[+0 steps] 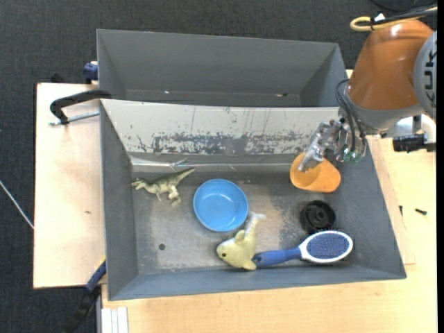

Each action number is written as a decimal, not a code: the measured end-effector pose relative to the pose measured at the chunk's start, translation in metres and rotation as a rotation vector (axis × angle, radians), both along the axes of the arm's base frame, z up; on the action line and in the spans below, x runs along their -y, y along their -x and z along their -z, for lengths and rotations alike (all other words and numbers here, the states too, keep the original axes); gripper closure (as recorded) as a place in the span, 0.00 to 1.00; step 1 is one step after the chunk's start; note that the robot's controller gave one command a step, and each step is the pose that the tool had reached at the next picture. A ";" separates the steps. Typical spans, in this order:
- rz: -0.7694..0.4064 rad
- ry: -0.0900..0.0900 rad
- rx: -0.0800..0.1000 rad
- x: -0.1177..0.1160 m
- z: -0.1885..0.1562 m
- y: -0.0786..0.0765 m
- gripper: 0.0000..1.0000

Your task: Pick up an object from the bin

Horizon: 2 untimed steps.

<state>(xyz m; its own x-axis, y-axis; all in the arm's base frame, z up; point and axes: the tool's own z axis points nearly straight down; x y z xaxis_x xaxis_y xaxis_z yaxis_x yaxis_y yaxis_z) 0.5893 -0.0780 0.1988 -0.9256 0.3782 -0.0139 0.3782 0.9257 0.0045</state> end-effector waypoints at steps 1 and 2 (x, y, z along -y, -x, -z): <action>0.000 -0.001 -0.009 0.000 0.005 0.002 0.00; 0.070 -0.002 -0.007 0.004 0.116 0.011 0.00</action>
Offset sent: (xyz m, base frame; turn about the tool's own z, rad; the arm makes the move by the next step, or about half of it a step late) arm 0.0000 0.0000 0.0000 0.0000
